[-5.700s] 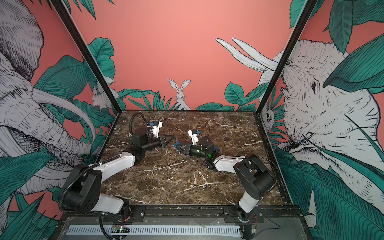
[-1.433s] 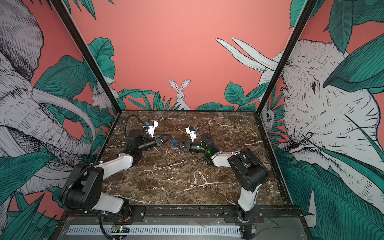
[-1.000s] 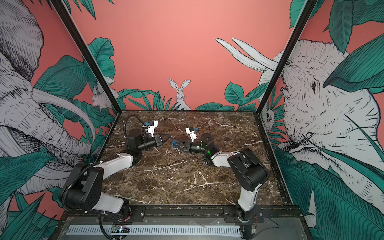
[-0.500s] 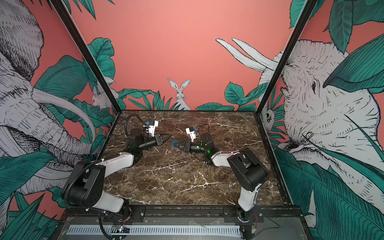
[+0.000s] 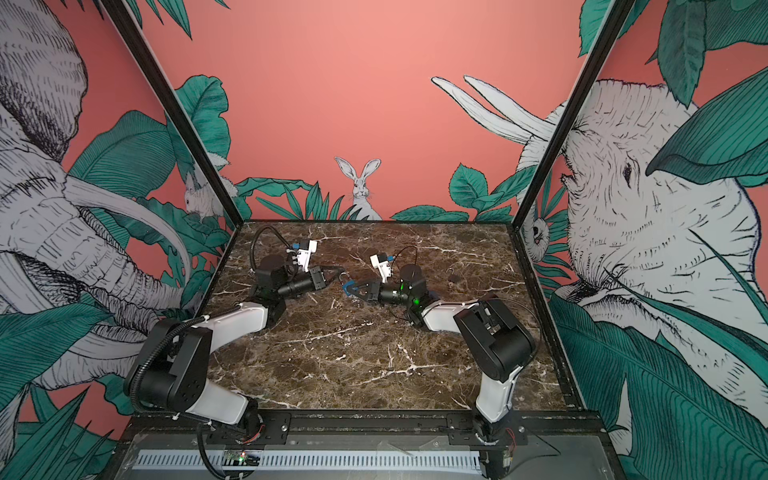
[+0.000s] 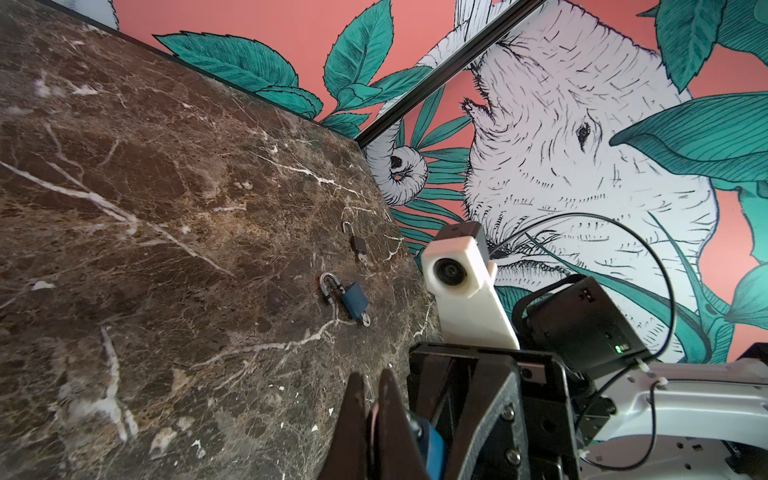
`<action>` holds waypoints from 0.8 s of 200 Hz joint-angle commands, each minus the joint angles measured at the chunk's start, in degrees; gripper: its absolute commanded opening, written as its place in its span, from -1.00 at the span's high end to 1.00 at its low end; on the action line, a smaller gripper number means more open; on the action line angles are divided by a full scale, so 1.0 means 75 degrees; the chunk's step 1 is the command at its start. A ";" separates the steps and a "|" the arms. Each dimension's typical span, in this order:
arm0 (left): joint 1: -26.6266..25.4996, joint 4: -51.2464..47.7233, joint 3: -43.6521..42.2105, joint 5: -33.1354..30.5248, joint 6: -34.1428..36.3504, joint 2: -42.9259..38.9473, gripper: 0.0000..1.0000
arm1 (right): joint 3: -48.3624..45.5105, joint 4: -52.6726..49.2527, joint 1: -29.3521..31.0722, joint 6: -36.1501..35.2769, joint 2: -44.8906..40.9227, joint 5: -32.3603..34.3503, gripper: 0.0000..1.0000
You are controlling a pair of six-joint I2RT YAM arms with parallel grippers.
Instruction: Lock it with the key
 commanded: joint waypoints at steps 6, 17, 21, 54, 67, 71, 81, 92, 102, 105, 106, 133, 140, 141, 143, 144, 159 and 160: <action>-0.0145 -0.0464 0.0039 0.0550 0.0073 0.0020 0.91 | 0.0512 0.1021 0.0041 -0.0141 -0.0060 -0.0162 1.00; -0.0145 -0.0428 0.0018 0.0572 0.0063 0.0021 0.91 | 0.0522 0.1024 0.0030 -0.0141 -0.0070 -0.0168 1.00; -0.0145 -0.0400 0.0016 0.0584 0.0062 0.0030 0.91 | 0.0531 0.1023 0.0033 -0.0141 -0.0072 -0.0166 1.00; -0.0148 -0.0239 -0.0031 0.0630 0.0021 0.0033 0.91 | 0.0568 0.1261 -0.0050 0.0086 -0.0037 -0.0226 1.00; -0.0145 -0.0216 -0.0031 0.0637 0.0026 0.0033 0.91 | 0.0592 0.1301 -0.0049 0.0127 -0.0032 -0.0261 1.00; -0.0145 -0.0200 -0.0037 0.0638 0.0018 0.0033 0.92 | 0.0601 0.1322 -0.0055 0.0141 -0.0026 -0.0261 1.00; -0.0145 -0.0159 -0.0033 0.0634 -0.0004 0.0045 0.91 | 0.0632 0.1327 -0.0055 0.0175 -0.0026 -0.0274 1.00; -0.0145 -0.0114 -0.0055 0.0647 -0.0031 0.0045 0.91 | 0.0644 0.1306 -0.0047 0.0169 -0.0029 -0.0296 1.00; -0.0144 -0.0057 -0.0068 0.0656 -0.0068 0.0045 0.91 | 0.0645 0.1274 -0.0060 0.0138 -0.0039 -0.0297 1.00; -0.0145 -0.0054 -0.0067 0.0661 -0.0078 0.0049 0.91 | 0.0640 0.1267 -0.0059 0.0121 -0.0035 -0.0297 1.00; -0.0145 -0.0048 -0.0067 0.0664 -0.0085 0.0047 0.91 | 0.0640 0.1255 -0.0051 0.0119 -0.0030 -0.0297 1.00; -0.0145 0.0083 -0.0058 0.0715 -0.0188 0.0056 0.91 | 0.0607 0.1230 -0.0065 0.0058 0.0038 -0.0285 1.00; -0.0149 0.0088 -0.0061 0.0718 -0.0205 0.0058 0.91 | 0.0613 0.1241 -0.0056 0.0058 0.0056 -0.0267 1.00; -0.0147 0.0082 -0.0058 0.0722 -0.0213 0.0057 0.91 | 0.0609 0.1243 -0.0056 0.0058 0.0062 -0.0270 1.00; -0.0149 0.0077 -0.0056 0.0725 -0.0216 0.0057 0.91 | 0.0614 0.1235 -0.0056 0.0058 0.0067 -0.0272 1.00; -0.0153 0.0082 -0.0055 0.0719 -0.0212 0.0057 0.91 | 0.0621 0.1234 -0.0050 0.0058 0.0073 -0.0273 1.00; -0.0157 0.0076 -0.0058 0.0749 -0.0256 0.0057 0.91 | 0.0656 0.1232 -0.0064 0.0035 0.0114 -0.0262 1.00; -0.0157 0.0076 -0.0056 0.0749 -0.0256 0.0057 0.91 | 0.0660 0.1232 -0.0066 0.0035 0.0115 -0.0261 1.00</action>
